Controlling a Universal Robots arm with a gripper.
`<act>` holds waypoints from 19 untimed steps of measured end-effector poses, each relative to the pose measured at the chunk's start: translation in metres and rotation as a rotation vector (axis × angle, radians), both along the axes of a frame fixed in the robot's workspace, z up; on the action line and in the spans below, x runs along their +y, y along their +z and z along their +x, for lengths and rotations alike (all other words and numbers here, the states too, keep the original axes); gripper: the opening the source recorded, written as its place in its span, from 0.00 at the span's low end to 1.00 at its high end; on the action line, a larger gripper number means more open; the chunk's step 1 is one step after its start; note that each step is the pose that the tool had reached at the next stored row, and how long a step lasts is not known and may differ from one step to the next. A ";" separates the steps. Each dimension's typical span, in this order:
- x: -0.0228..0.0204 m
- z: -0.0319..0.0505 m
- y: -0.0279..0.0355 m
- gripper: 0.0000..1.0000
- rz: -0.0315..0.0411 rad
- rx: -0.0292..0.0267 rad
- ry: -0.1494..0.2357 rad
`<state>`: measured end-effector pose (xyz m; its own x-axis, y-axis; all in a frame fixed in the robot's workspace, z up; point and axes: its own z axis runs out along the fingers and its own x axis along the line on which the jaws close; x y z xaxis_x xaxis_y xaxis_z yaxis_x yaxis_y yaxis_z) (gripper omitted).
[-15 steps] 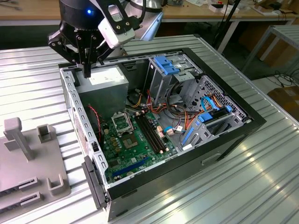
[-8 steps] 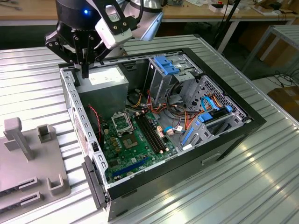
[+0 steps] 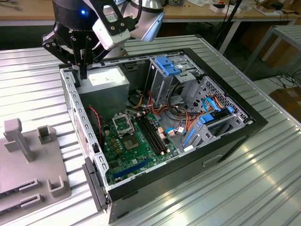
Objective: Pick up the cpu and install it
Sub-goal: 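Reach for the cpu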
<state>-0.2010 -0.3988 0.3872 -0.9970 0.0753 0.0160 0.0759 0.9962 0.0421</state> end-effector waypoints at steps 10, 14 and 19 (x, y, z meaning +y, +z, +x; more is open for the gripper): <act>0.0000 -0.0053 -0.0003 0.11 0.0000 0.0000 0.000; 0.0000 -0.0077 -0.0005 0.11 0.0000 0.0000 0.000; 0.0000 -0.0109 -0.0007 0.11 0.0000 0.0000 0.000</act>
<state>-0.2119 -0.3988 0.3865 -0.9970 0.0753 0.0160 0.0759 0.9962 0.0421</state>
